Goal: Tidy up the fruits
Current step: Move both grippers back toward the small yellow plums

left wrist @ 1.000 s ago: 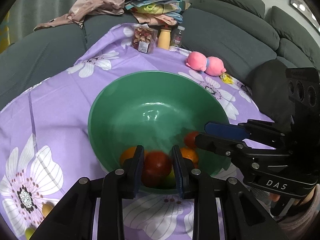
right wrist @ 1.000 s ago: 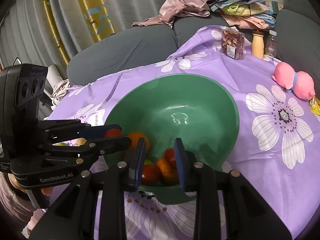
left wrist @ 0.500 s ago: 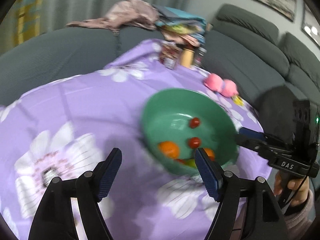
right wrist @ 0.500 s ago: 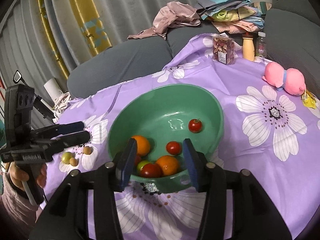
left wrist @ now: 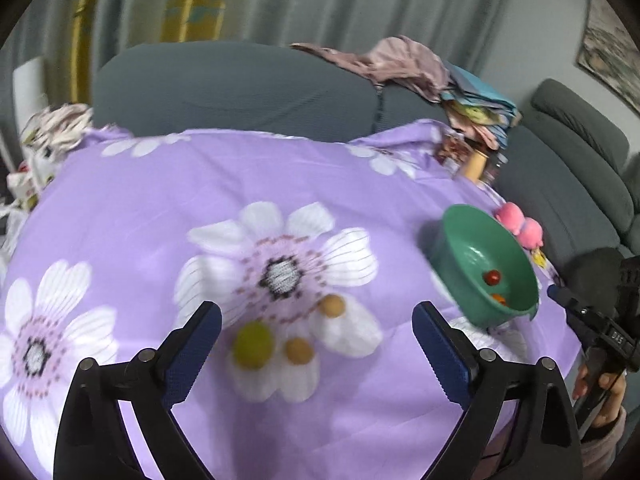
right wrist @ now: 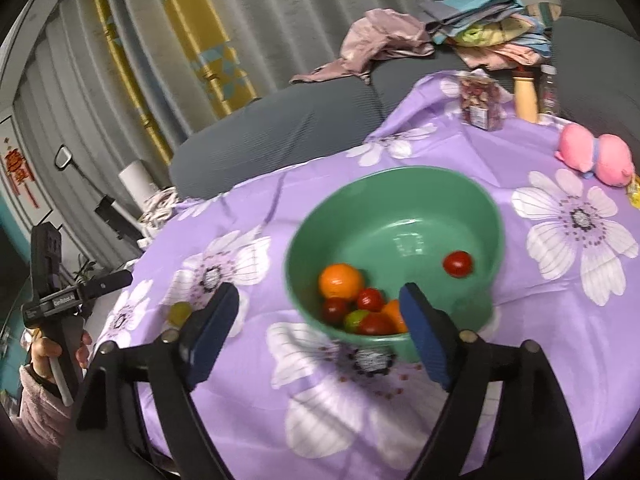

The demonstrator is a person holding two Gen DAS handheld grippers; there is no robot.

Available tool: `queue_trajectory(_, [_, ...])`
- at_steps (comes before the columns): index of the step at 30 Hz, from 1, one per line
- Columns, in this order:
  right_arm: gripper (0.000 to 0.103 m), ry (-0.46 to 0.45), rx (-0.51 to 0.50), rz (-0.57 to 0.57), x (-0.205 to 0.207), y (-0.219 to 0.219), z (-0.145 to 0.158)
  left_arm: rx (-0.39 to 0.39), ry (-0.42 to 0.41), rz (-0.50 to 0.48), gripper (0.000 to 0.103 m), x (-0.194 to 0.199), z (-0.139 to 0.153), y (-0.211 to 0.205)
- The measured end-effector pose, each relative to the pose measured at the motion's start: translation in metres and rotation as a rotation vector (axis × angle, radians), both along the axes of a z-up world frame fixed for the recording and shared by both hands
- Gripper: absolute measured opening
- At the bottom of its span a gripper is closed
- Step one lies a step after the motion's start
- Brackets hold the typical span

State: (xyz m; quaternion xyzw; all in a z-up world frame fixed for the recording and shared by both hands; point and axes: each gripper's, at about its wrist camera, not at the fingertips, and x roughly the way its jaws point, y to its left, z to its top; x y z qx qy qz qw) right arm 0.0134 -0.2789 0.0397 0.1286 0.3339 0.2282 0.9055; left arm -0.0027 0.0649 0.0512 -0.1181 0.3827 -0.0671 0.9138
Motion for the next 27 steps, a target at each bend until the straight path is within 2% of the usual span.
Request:
queue_trajectory(3, [0.087,-0.008,-0.005,0.053,-0.006,0.016,0.002,0.016,0.015,0.014,0.096,-0.014,-0.006,0.006])
queue_trajectory(8, [0.088,0.010,-0.013,0.133,-0.011,0.044,-0.003,0.060,0.056,-0.025,0.097,-0.031,-0.019,0.001])
queue_trajectory(13, [0.088,0.049,-0.041,0.206,-0.015,0.072,-0.014,0.049,0.083,-0.061,0.100,-0.040,-0.028,-0.003])
queue_trajectory(22, [0.088,0.096,-0.091,0.313,-0.016,0.117,-0.030,0.067,0.104,-0.145,0.100,-0.045,-0.039,-0.018])
queue_trajectory(27, [0.089,0.116,-0.099,0.336,-0.011,0.131,-0.035,0.030,0.117,-0.187,0.100,-0.042,-0.045,-0.020])
